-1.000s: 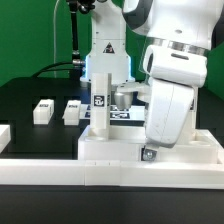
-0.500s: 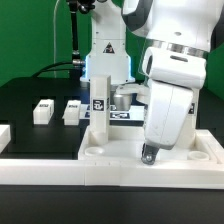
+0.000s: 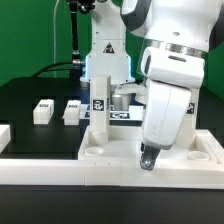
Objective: Assemble desk
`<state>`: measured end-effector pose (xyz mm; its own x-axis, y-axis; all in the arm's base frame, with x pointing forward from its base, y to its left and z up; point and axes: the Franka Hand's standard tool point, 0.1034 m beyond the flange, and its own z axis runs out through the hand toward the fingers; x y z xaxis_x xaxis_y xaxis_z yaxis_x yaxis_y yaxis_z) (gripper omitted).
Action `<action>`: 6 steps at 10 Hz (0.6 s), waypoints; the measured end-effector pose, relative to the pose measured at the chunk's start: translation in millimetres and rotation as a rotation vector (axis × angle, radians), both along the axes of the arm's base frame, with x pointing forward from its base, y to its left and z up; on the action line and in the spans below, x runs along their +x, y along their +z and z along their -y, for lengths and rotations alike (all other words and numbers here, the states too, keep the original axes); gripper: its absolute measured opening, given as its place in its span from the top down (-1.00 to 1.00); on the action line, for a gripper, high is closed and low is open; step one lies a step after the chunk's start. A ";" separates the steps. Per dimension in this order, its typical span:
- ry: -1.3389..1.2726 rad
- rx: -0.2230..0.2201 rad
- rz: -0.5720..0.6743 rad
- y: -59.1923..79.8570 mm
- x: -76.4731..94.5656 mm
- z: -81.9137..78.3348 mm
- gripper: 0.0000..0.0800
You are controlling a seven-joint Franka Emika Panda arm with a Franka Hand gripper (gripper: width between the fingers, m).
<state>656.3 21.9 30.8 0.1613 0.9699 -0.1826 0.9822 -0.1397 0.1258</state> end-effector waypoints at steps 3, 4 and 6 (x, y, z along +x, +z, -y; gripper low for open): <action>-0.001 0.000 0.000 0.0 0.0 0.9 -0.62; -0.002 0.000 0.000 0.0 0.0 1.2 -0.62; -0.036 -0.013 -0.025 26.0 2.2 4.2 -0.62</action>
Offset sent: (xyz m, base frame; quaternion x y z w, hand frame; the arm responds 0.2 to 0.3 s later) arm 0.0000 0.0000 0.0000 0.0000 0.0000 0.0000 1.0000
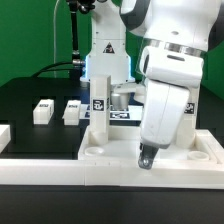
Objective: Assemble desk
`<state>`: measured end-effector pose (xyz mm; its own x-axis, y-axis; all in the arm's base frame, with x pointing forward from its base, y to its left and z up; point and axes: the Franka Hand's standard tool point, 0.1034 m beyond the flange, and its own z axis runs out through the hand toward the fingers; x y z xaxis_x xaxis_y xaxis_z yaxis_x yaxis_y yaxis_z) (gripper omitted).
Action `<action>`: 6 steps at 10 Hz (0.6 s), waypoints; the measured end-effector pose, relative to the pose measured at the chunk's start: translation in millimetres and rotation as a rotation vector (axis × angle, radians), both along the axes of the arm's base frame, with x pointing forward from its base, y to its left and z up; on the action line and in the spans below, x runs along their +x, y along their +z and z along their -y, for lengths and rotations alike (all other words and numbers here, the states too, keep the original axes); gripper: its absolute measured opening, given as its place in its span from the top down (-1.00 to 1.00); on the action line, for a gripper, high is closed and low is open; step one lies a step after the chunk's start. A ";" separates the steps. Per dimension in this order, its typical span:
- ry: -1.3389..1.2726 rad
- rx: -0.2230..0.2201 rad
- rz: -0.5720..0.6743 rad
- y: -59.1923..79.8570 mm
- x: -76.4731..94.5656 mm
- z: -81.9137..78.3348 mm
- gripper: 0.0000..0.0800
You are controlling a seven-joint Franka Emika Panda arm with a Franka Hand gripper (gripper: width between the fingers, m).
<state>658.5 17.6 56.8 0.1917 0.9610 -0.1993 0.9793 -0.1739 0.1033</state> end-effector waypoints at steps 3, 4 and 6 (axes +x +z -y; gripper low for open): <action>-0.073 -0.027 -0.065 68.4 -2.0 35.3 -0.62; -0.095 -0.036 -0.073 88.1 1.5 51.8 -0.62; -0.140 -0.035 -0.051 94.6 7.4 61.1 -0.62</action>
Offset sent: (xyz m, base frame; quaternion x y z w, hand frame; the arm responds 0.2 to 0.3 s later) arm 0.0068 -0.0608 0.0767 0.0582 -0.0582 0.0076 0.9966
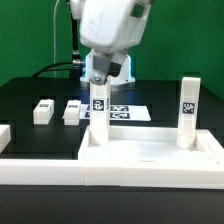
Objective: Assemble desk
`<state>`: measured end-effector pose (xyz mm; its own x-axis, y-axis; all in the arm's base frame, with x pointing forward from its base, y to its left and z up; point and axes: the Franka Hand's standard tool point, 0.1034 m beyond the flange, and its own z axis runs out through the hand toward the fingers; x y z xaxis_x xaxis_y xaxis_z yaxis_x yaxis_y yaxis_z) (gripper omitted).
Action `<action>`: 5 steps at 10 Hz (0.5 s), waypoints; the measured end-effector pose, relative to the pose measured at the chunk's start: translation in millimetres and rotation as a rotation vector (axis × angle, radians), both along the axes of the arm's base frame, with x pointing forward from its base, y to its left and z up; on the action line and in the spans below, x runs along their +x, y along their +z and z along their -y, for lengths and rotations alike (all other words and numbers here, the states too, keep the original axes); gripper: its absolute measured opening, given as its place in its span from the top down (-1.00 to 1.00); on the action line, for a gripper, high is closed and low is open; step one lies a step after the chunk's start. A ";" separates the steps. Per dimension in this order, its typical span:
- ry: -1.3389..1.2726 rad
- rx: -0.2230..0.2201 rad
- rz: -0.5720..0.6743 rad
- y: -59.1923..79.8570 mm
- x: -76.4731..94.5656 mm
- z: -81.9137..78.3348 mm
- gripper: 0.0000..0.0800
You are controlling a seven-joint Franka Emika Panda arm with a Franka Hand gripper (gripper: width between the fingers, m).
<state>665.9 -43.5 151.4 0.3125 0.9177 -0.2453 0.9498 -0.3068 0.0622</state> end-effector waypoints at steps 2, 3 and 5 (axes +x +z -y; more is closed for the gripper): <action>-0.072 0.000 0.017 -0.9 -0.2 -0.3 -0.62; -0.133 -0.001 0.033 -1.0 -0.2 -0.5 -0.62; -0.248 0.022 0.044 0.9 -11.0 26.5 -0.62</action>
Offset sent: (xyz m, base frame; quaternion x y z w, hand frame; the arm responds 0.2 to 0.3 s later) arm 0.0000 0.0000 0.0000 0.0000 0.0000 0.1938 0.9810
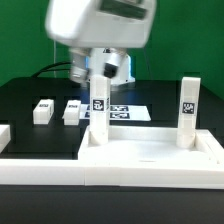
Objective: Assemble desk
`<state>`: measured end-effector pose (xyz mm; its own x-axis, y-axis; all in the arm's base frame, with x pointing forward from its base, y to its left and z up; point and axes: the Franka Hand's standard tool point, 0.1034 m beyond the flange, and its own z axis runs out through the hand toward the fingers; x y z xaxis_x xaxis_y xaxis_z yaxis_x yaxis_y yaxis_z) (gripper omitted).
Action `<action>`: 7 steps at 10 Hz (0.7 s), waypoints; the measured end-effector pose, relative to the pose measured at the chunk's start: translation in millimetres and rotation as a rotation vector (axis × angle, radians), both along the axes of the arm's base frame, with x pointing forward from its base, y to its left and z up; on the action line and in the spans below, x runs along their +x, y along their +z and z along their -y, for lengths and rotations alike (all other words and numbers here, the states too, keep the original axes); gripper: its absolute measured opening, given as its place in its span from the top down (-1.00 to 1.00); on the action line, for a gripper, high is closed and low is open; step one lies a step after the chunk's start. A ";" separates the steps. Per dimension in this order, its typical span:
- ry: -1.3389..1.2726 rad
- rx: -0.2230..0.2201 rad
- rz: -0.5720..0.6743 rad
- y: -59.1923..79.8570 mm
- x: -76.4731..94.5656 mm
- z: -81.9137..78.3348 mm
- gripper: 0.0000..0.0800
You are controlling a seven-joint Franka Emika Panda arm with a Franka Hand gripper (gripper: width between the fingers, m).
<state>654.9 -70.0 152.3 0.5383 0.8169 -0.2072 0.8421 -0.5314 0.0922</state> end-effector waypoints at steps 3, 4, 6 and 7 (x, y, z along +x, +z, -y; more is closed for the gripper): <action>-0.259 0.005 0.001 -1.0 -42.3 85.4 -0.62; -0.358 0.001 0.010 -2.8 -46.7 93.5 -0.62; -0.480 -0.004 0.038 -3.2 -45.5 88.6 -0.62; -0.535 -0.007 0.050 -3.4 -45.5 88.6 -0.62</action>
Offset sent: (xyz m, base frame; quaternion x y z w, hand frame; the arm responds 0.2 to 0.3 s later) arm -0.0337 -0.0616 -0.0115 0.0662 -0.0100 0.2627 0.9626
